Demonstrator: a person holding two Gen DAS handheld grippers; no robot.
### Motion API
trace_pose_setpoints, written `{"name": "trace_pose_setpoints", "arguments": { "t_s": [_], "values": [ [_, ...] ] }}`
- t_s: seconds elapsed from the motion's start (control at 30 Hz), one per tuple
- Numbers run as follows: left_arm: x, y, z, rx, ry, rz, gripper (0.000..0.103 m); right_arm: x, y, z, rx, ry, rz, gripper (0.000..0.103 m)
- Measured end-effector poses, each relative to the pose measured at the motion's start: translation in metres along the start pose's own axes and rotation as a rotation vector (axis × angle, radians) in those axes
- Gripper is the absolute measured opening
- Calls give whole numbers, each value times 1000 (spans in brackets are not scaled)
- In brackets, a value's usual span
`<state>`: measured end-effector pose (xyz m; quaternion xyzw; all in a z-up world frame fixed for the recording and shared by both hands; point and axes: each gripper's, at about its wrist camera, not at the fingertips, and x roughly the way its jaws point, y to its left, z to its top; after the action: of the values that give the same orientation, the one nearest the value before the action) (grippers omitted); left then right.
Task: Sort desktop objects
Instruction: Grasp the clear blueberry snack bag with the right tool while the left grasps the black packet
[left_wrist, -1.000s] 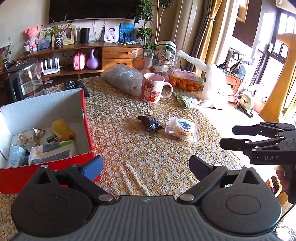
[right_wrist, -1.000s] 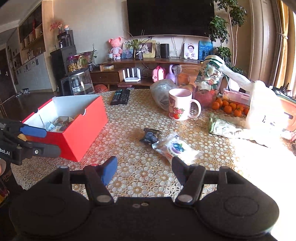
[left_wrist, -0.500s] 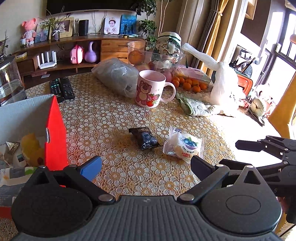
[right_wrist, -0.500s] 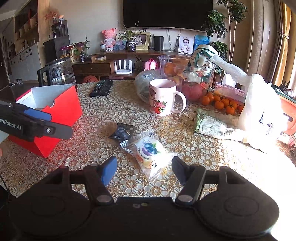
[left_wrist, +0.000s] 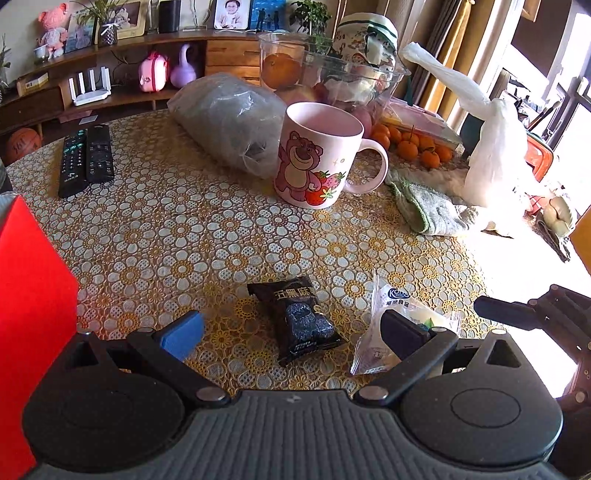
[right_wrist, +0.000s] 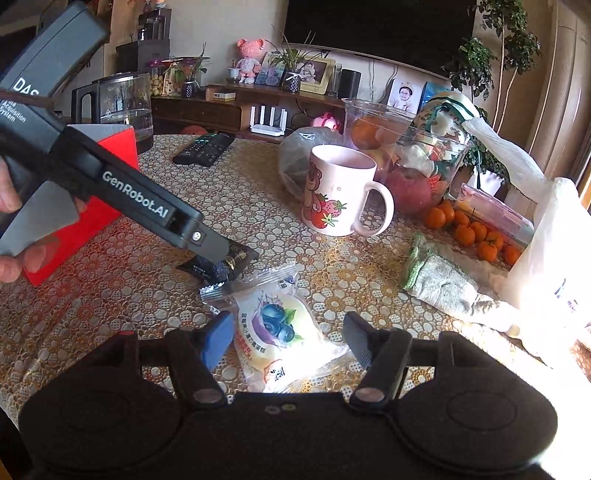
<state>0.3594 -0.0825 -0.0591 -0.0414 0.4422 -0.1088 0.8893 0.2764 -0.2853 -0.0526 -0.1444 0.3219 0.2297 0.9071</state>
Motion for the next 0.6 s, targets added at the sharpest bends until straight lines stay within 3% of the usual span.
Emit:
{"name": "trace_pose_setpoints", "arguments": {
  "t_s": [0.27, 0.6],
  "values": [
    [30, 2, 5, -6, 18, 9, 103, 28, -2, -1, 7, 32, 58, 66],
    [46, -5, 0, 52, 4, 8, 101, 43, 2, -6, -10, 42, 51, 68]
  ]
}}
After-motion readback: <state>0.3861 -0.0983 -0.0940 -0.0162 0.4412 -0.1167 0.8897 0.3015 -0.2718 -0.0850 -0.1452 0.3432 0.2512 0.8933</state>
